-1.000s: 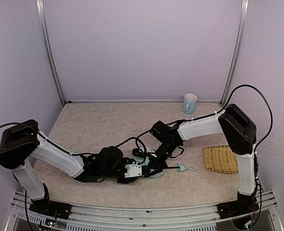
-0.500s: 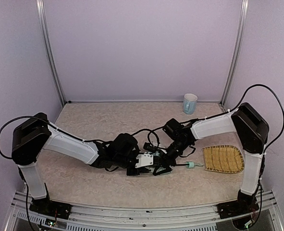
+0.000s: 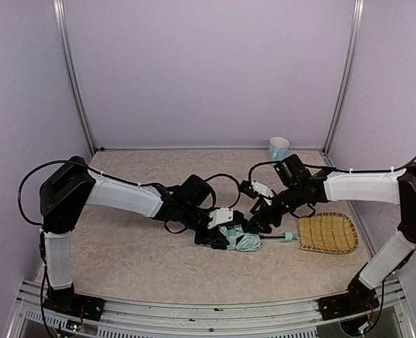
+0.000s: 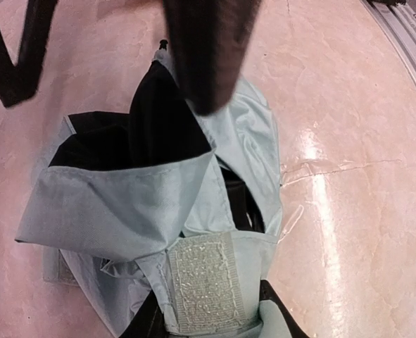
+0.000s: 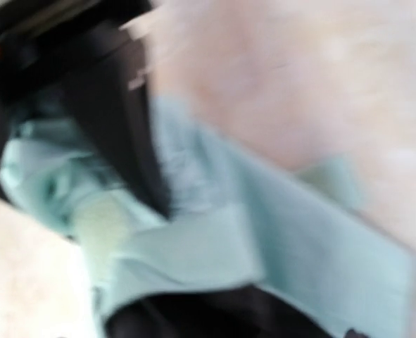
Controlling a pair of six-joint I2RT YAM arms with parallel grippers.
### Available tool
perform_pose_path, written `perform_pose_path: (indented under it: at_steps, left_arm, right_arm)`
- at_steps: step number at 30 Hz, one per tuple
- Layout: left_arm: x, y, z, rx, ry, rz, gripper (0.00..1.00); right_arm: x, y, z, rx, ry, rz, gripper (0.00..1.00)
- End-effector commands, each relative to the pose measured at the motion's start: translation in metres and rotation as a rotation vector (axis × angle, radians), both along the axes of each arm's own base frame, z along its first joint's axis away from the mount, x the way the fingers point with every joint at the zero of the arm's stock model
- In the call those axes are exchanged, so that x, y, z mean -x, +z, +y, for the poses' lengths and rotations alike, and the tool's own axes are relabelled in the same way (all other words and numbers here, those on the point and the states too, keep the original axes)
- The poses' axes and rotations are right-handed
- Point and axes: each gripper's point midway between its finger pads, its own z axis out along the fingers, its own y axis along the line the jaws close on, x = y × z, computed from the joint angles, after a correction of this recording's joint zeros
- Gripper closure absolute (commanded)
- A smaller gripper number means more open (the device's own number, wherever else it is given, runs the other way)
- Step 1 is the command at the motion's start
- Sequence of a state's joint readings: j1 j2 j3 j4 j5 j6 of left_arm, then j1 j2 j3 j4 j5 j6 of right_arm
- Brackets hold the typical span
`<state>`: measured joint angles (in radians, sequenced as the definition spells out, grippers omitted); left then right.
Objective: Put away the umbrella
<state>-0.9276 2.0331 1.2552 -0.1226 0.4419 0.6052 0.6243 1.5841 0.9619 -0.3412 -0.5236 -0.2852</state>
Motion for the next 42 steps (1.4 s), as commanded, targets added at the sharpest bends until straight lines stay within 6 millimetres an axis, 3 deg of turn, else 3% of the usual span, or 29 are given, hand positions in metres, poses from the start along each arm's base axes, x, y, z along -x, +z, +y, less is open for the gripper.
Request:
perform_pose_path:
  at_steps: [1, 3, 6, 8, 11, 13, 15, 20, 26, 28, 33, 37, 41, 42]
  left_arm:
    - [0.062, -0.089, 0.084, -0.429, 0.032, 0.361, 1.0]
    - [0.063, -0.086, 0.084, -0.42, 0.028, 0.426, 1.0]
    - [0.055, -0.088, 0.088, -0.419, 0.069, 0.527, 1.0]
    - [0.053, -0.087, 0.089, -0.419, 0.086, 0.587, 1.0]
    - [0.058, -0.085, 0.088, -0.432, 0.076, 0.647, 1.0]
    - [0.063, -0.084, 0.089, -0.439, 0.058, 0.678, 1.0]
    - [0.067, -0.085, 0.091, -0.445, 0.053, 0.7, 1.0]
    - [0.07, -0.09, 0.095, -0.467, 0.069, 0.729, 1.0]
    - [0.069, -0.093, 0.096, -0.473, 0.081, 0.741, 1.0]
    - [0.069, -0.094, 0.096, -0.473, 0.079, 0.746, 1.0]
    - [0.072, -0.092, 0.094, -0.448, 0.06, 0.765, 1.0]
    - [0.066, -0.088, 0.093, -0.408, 0.072, 0.77, 1.0]
    - [0.03, -0.075, 0.087, -0.306, 0.187, 0.668, 0.63]
    - [0.016, -0.067, 0.084, -0.255, 0.222, 0.618, 0.46]
  right_arm:
    - [-0.021, 0.018, -0.017, 0.036, -0.085, -0.142, 0.18]
    - [-0.019, 0.038, -0.015, -0.018, -0.064, -0.228, 0.2]
    - [0.015, 0.057, -0.001, -0.108, 0.093, -0.409, 0.21]
    - [0.04, 0.059, 0.01, -0.126, 0.208, -0.55, 0.21]
    - [0.065, 0.043, 0.022, -0.083, 0.32, -0.697, 0.17]
    - [0.062, 0.031, 0.028, -0.032, 0.325, -0.735, 0.15]
    - [0.054, 0.019, 0.035, 0.023, 0.324, -0.739, 0.01]
    - [0.028, -0.017, 0.04, 0.178, 0.3, -0.719, 0.0]
    - [0.032, -0.063, 0.036, 0.281, 0.346, -0.594, 0.05]
    - [0.034, -0.075, 0.035, 0.302, 0.351, -0.55, 0.09]
    - [0.031, -0.097, 0.029, 0.388, 0.336, -0.476, 0.42]
    - [0.035, -0.11, 0.018, 0.452, 0.33, -0.415, 0.6]
    - [0.044, -0.118, 0.011, 0.484, 0.326, -0.336, 0.78]
    - [0.048, -0.119, 0.01, 0.483, 0.329, -0.31, 0.81]
